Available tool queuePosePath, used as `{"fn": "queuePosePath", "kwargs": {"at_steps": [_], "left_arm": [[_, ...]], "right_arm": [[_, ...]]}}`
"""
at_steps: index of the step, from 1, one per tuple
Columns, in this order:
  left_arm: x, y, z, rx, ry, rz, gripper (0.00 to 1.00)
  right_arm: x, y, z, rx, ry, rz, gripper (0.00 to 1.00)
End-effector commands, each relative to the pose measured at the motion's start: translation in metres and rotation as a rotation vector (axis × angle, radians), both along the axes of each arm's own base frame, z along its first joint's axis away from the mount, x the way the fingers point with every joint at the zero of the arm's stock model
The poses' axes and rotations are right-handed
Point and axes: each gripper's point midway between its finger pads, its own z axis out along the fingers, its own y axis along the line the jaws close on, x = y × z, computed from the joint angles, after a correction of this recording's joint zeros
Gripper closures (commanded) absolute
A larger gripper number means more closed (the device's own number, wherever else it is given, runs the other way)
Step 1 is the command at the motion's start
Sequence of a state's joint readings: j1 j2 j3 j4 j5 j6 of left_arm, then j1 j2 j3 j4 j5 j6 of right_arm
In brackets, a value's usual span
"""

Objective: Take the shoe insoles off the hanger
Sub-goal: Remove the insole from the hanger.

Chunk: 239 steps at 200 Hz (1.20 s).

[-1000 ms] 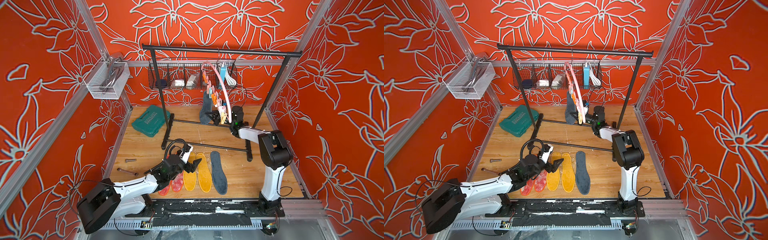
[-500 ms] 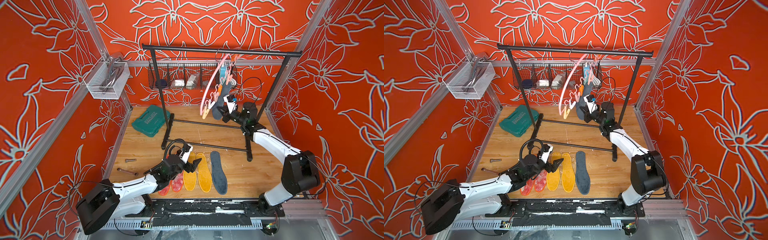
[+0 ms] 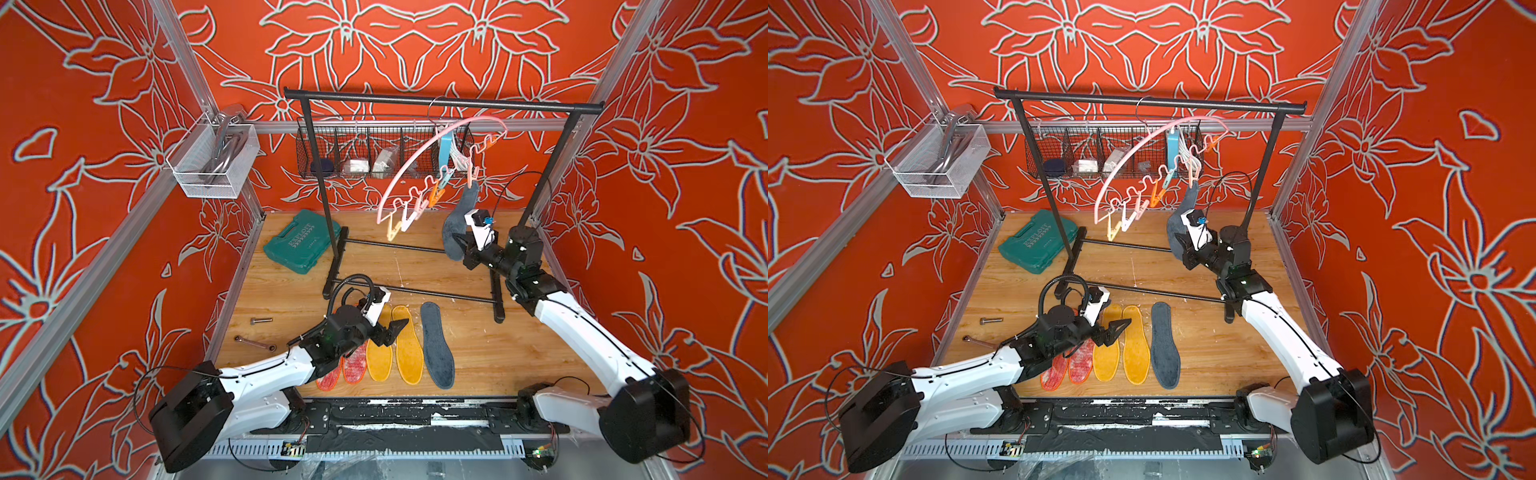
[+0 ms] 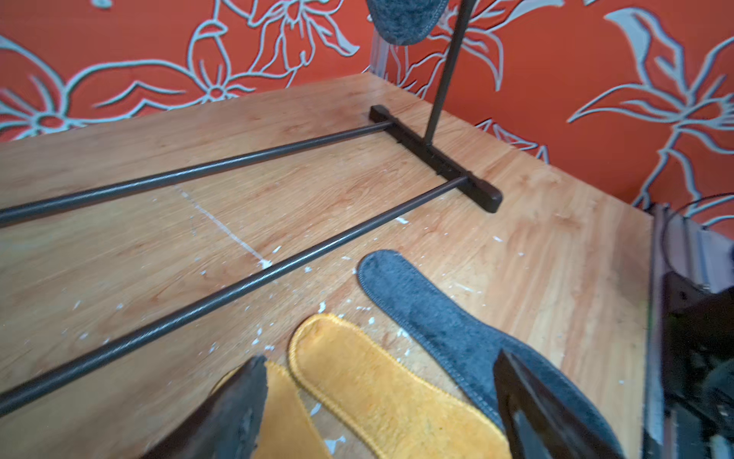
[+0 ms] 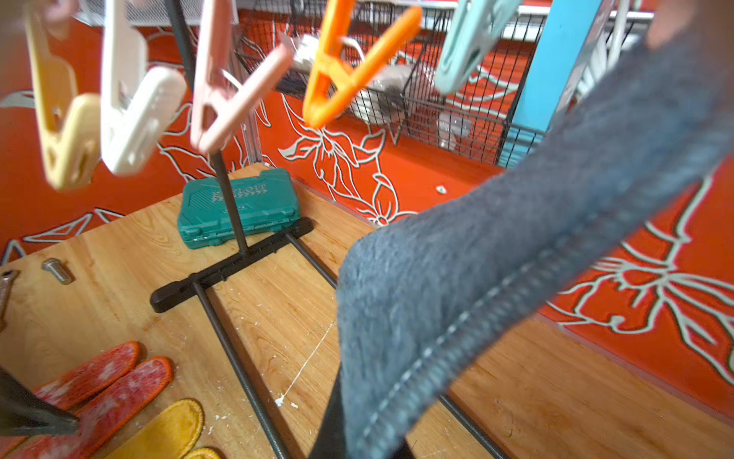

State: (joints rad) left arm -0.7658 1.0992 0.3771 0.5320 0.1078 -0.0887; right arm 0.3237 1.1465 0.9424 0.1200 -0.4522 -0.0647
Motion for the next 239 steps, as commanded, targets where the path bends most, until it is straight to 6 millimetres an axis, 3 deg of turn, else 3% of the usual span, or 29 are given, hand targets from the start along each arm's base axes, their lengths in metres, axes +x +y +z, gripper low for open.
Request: {"fn": "queuePosePath", "kwargs": {"at_steps": [1,46,91,150,198,222,239], "left_arm": [[-0.015,-0.019,0.017,-0.071,0.009,-0.135,0.14],[-0.024,-0.058,0.053,-0.19,0.095,-0.316,0.1],[-0.021,-0.086,0.092,-0.283,0.041,-0.403,0.09],[-0.022,-0.116,0.112,-0.357,0.062,-0.529,0.1],[-0.021,-0.122,0.125,-0.415,0.049,-0.556,0.14],[-0.026,-0.124,0.133,-0.43,0.038,-0.576,0.2],[-0.029,-0.124,0.143,-0.446,0.025,-0.588,0.34]], "right_arm": [[-0.025,0.002,0.001,0.039,0.038,0.058,1.0],[-0.063,0.007,0.006,0.14,0.144,0.143,1.0],[-0.095,0.003,0.014,0.213,0.201,0.167,1.0],[-0.126,0.003,0.028,0.33,0.253,0.229,1.0],[-0.141,0.006,0.027,0.377,0.31,0.278,1.0],[-0.146,0.008,0.028,0.397,0.319,0.308,1.0],[-0.145,0.007,0.028,0.405,0.321,0.298,1.0]]}}
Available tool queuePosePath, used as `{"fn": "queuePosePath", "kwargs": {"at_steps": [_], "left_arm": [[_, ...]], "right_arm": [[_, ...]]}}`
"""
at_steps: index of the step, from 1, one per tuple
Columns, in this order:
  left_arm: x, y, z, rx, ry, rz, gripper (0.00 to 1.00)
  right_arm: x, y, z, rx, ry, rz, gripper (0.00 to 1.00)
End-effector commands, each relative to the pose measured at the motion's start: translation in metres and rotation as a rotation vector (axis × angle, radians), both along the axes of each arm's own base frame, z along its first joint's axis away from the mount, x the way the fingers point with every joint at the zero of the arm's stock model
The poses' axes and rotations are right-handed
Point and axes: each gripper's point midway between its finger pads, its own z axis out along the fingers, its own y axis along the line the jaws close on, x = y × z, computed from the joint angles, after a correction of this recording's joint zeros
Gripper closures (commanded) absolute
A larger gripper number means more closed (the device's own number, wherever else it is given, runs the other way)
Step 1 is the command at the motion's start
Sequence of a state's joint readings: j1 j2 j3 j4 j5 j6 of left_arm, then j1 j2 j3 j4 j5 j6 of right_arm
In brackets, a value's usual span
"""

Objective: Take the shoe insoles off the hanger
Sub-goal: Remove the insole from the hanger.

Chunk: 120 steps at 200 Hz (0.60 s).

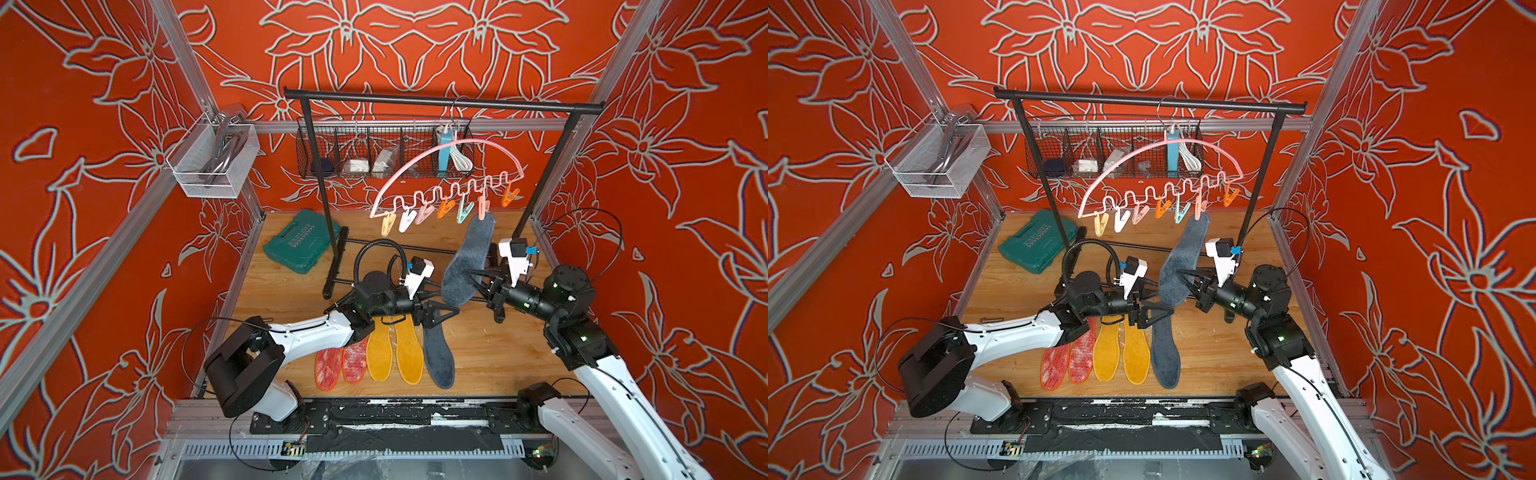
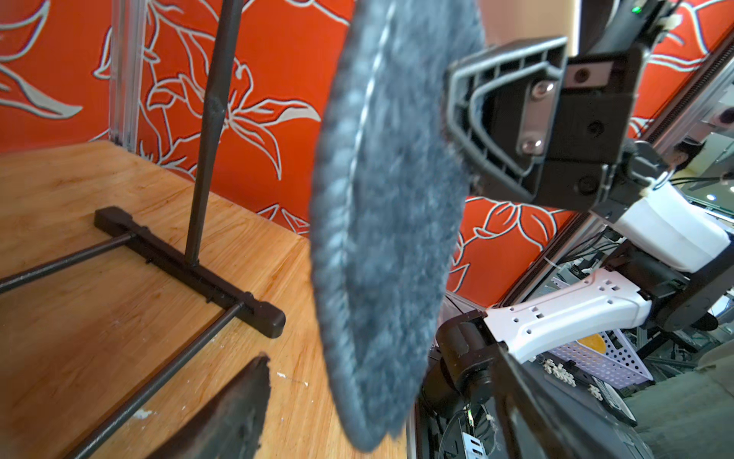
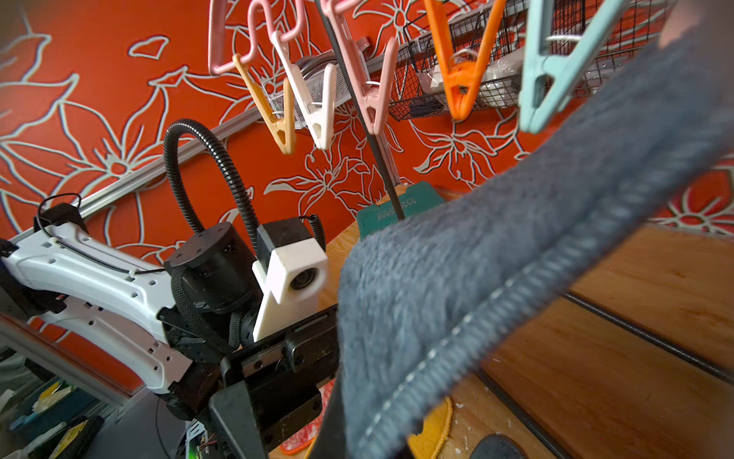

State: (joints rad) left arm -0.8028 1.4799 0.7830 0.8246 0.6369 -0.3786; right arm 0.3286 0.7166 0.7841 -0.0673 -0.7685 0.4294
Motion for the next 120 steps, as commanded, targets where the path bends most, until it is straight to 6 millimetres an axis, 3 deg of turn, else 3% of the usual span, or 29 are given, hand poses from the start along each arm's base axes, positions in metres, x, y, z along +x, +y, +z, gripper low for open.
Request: {"fn": "queuePosePath", "kwargs": {"at_steps": [1,35,56,85,120], "left_arm": [[-0.012,-0.002,0.035,-0.086,-0.058,-0.049,0.35],[-0.023,-0.007,0.046,-0.106,-0.073,-0.087,0.65],[-0.03,-0.009,0.046,-0.105,-0.074,-0.122,1.0],[-0.035,-0.006,0.048,-0.116,-0.079,-0.139,1.0],[-0.043,-0.002,0.054,-0.115,-0.085,-0.164,1.0]], "right_arm": [[-0.008,0.003,0.005,0.037,0.001,0.035,1.0],[-0.005,0.003,0.005,0.036,-0.007,0.023,1.0],[-0.002,0.002,0.006,0.046,0.002,0.009,1.0],[0.013,-0.01,0.006,0.033,0.05,-0.112,0.6],[0.039,-0.028,0.014,0.053,0.096,-0.288,0.4]]}}
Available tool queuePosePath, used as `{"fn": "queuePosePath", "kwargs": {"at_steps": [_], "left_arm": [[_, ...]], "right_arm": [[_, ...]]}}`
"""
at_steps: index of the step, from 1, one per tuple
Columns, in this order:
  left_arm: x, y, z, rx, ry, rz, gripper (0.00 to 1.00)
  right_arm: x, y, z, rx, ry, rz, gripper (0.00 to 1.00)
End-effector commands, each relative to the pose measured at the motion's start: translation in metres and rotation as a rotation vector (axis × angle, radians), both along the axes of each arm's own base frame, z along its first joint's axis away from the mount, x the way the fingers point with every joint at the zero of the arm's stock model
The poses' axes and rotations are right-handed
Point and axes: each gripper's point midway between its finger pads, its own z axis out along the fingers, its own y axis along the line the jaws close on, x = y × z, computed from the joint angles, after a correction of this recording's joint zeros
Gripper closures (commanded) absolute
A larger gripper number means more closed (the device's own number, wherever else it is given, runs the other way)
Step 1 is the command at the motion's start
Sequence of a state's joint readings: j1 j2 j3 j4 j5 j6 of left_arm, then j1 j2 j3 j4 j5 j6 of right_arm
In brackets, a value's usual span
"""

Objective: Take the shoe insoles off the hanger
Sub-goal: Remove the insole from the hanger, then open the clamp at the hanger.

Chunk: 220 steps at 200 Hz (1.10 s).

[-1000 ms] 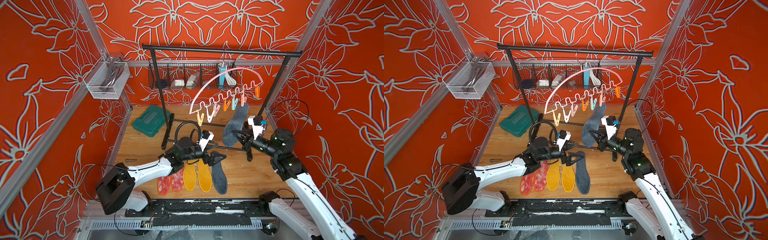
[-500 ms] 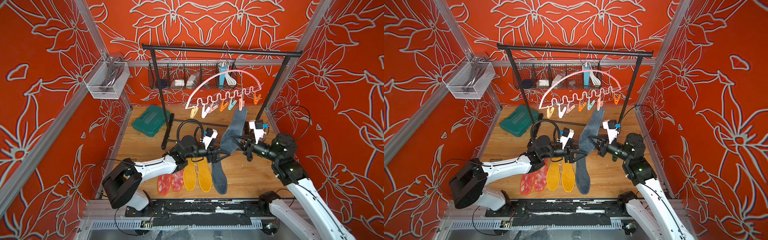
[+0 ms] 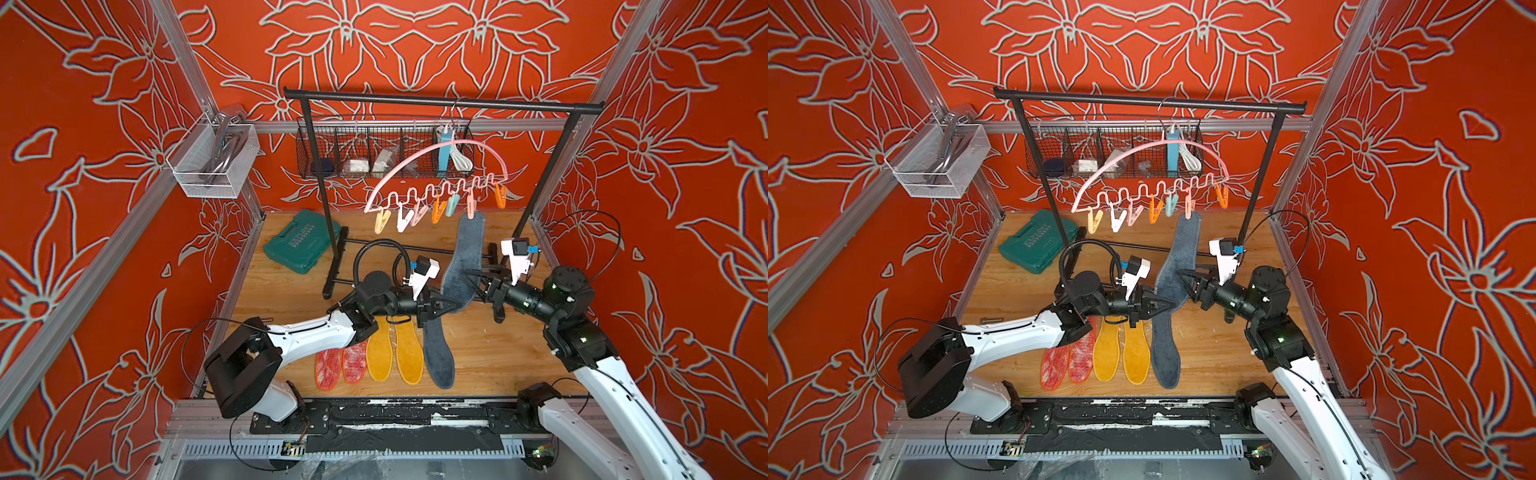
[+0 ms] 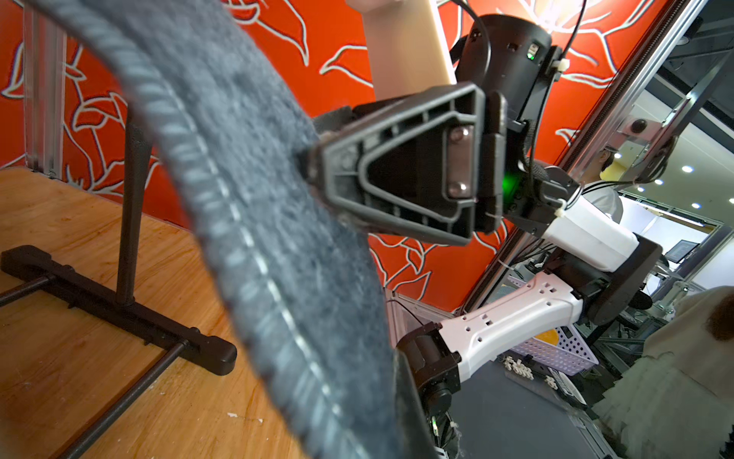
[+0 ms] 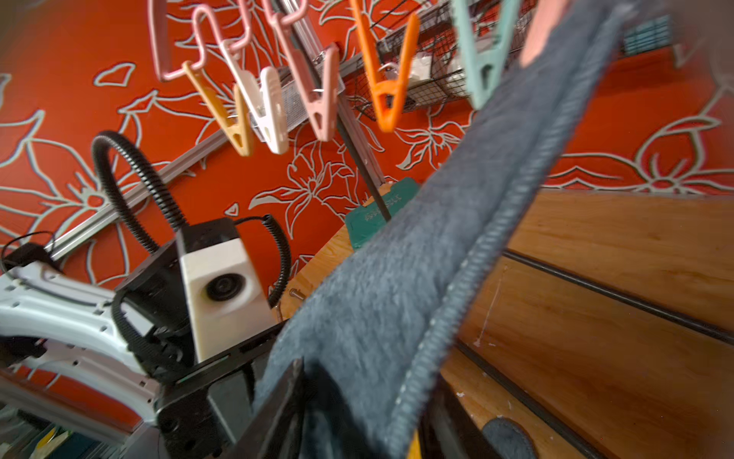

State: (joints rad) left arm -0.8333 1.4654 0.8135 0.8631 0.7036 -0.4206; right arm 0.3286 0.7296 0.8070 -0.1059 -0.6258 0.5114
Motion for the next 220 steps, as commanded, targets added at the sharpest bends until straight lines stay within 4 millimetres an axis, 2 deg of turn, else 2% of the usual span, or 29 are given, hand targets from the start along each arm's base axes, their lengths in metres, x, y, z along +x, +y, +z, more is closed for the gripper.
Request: {"fn": "queuePosePath", "kwargs": {"at_steps": [1,49,79,111,125,175,189,220], "left_arm": [[-0.02,0.006,0.027,-0.056,-0.065,-0.064,1.0],[-0.026,0.011,0.029,-0.06,-0.059,-0.077,1.0],[-0.029,0.015,0.027,-0.049,-0.061,-0.067,1.0],[-0.033,0.021,0.025,-0.031,-0.072,-0.061,1.0],[-0.034,0.024,0.023,-0.023,-0.075,-0.049,1.0],[-0.039,0.032,0.02,0.003,-0.104,-0.033,1.0],[-0.04,0.033,0.02,0.008,-0.106,-0.027,1.0],[-0.04,0.035,0.014,0.023,-0.108,-0.017,1.0]], "right_arm": [[0.018,-0.015,0.016,0.024,0.006,-0.144,0.39],[0.05,-0.008,0.045,0.013,-0.009,-0.16,0.27],[0.067,0.001,0.059,0.049,0.038,-0.134,0.27],[0.091,-0.006,0.066,0.057,0.048,-0.224,0.28],[0.099,-0.003,0.07,0.067,0.05,-0.222,0.29],[0.12,0.009,0.078,0.126,0.117,-0.188,0.39],[0.122,0.01,0.081,0.141,0.116,-0.18,0.45],[0.122,0.01,0.086,0.154,0.098,-0.182,0.73]]}}
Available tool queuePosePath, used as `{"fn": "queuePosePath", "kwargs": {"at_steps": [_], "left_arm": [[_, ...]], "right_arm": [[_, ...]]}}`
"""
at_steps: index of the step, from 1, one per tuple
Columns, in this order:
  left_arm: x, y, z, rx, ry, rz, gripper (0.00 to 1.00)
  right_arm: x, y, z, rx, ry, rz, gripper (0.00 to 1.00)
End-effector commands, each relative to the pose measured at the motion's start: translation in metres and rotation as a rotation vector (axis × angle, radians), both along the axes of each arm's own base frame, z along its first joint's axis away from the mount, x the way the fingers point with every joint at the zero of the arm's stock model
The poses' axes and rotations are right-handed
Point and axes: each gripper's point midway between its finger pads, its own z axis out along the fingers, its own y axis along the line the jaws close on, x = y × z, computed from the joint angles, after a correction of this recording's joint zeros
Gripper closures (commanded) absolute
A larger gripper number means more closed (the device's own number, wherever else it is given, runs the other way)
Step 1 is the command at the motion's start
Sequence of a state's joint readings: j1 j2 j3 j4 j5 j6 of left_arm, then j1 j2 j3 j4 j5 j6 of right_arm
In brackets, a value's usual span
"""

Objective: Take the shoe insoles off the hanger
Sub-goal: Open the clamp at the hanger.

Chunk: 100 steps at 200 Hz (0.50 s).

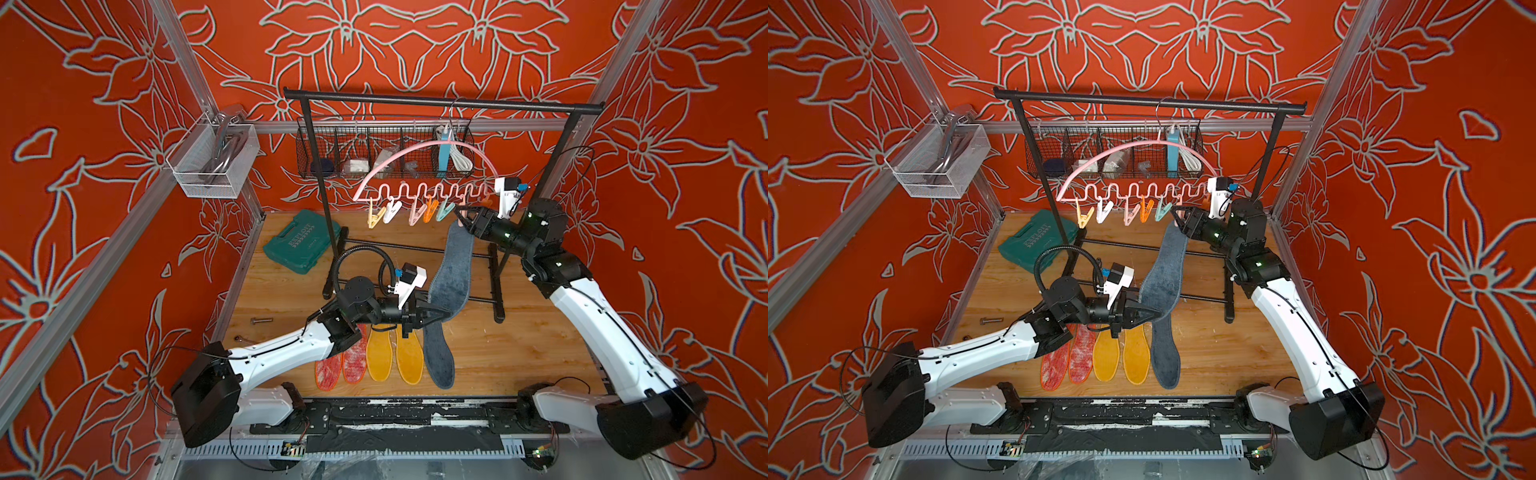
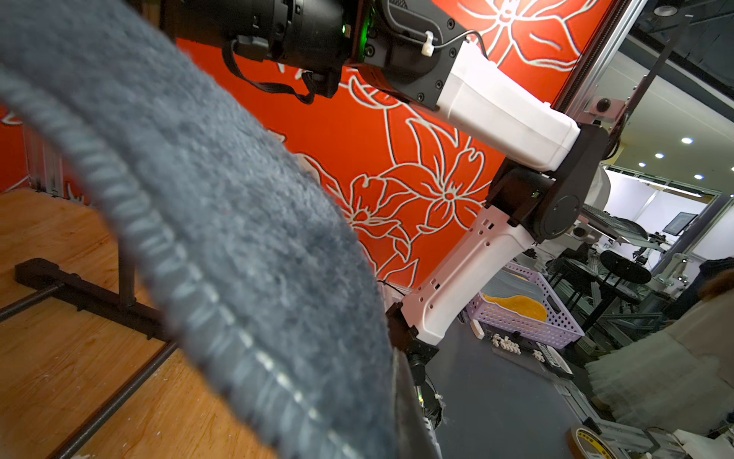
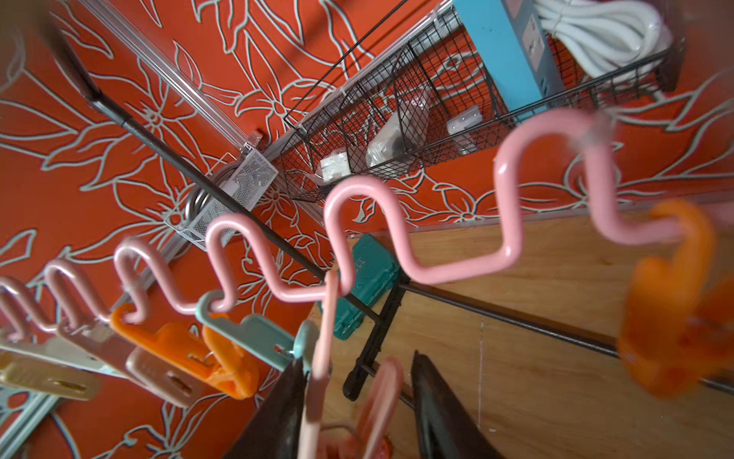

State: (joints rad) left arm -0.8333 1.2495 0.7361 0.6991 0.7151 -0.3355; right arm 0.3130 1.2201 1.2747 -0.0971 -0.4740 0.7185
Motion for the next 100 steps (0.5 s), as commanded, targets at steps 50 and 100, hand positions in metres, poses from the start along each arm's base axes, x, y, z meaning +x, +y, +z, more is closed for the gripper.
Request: {"fn": "queuePosePath", "kwargs": {"at_steps": [50,100], "left_arm": [[-0.005,0.002,-0.037,0.141,-0.052,0.021,1.0],[-0.006,0.012,-0.084,0.245,-0.166,0.165,1.0]], "right_arm": [[-0.003,-0.009,0.024,-0.007,-0.087,-0.031,0.78],[-0.011,-0.02,0.006,-0.086,-0.085,-0.072,0.54]]}}
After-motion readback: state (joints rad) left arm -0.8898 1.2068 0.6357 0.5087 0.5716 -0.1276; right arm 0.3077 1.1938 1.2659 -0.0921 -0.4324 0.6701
